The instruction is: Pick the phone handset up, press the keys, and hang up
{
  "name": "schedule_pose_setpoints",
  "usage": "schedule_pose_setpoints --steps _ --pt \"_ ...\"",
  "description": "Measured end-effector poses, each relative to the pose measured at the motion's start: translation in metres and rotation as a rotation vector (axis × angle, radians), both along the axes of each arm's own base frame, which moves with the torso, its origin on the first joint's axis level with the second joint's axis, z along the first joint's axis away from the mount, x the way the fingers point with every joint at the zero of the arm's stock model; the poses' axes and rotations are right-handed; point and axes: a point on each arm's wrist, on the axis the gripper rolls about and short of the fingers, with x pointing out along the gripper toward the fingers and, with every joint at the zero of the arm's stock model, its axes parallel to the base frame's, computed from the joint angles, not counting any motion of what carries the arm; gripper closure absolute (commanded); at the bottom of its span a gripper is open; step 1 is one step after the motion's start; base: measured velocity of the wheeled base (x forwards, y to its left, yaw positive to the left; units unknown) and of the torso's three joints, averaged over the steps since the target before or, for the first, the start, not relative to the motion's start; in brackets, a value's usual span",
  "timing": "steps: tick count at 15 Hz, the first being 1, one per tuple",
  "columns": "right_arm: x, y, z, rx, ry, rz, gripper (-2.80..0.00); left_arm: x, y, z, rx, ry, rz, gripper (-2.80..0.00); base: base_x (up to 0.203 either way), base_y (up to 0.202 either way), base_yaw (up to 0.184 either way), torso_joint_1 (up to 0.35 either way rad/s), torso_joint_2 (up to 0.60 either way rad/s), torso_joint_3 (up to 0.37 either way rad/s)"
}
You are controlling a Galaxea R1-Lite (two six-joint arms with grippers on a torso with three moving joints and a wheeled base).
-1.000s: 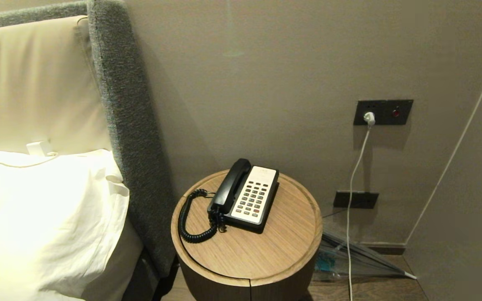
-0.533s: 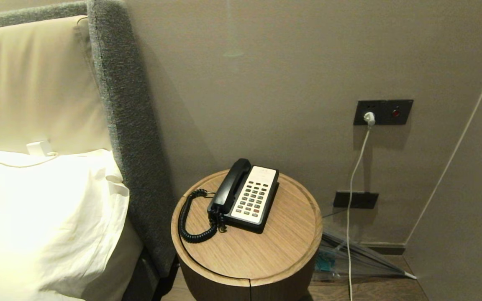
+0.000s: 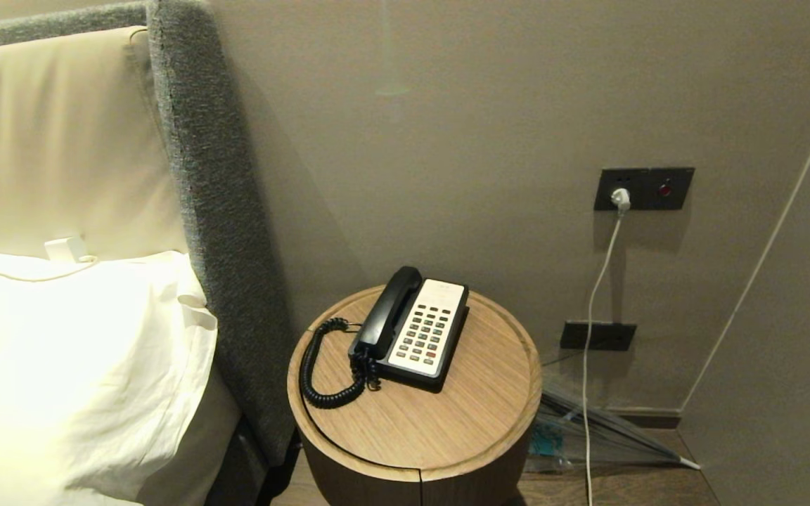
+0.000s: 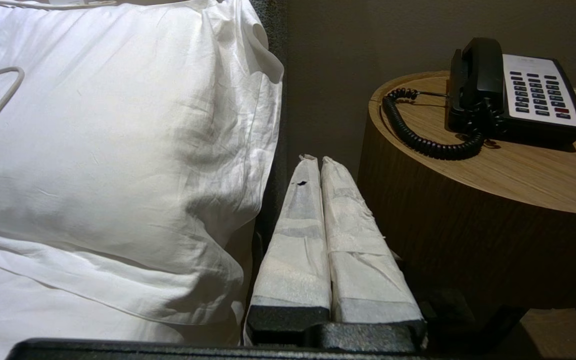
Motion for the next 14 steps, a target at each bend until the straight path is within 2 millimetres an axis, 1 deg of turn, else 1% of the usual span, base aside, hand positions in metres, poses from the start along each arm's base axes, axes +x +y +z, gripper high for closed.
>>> schedule_pose_setpoints --steps 14 --pt "-0.0001 -0.0001 0.0004 0.001 -0.002 -0.004 0.00 0.0000 0.0000 0.0000 0.000 0.000 0.000 0.00 0.000 0.000 0.000 0.000 0.00 0.000"
